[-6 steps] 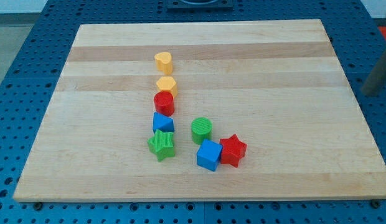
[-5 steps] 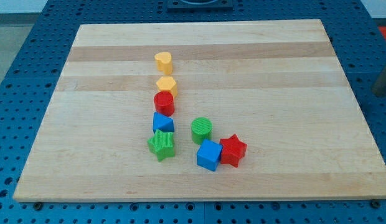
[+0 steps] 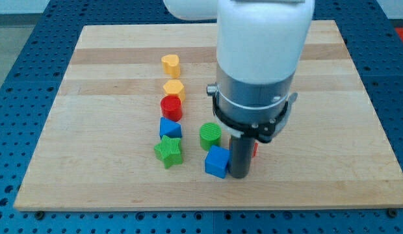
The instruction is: Push the res star a bit up
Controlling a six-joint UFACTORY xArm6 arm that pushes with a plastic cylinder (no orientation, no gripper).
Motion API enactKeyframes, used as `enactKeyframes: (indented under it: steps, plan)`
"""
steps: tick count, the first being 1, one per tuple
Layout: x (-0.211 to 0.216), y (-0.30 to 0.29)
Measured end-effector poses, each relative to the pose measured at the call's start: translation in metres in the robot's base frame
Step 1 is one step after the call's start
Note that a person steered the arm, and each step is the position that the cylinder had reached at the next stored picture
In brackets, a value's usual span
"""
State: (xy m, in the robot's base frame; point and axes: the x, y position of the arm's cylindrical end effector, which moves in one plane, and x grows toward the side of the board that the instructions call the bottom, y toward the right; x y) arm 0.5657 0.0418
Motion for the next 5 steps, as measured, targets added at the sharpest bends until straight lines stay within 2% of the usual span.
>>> enactKeyframes:
  steps: [2,3,5]
  plan:
    - [-0.047,0.004]
    - [-0.084,0.004]
    - [-0.052,0.089]
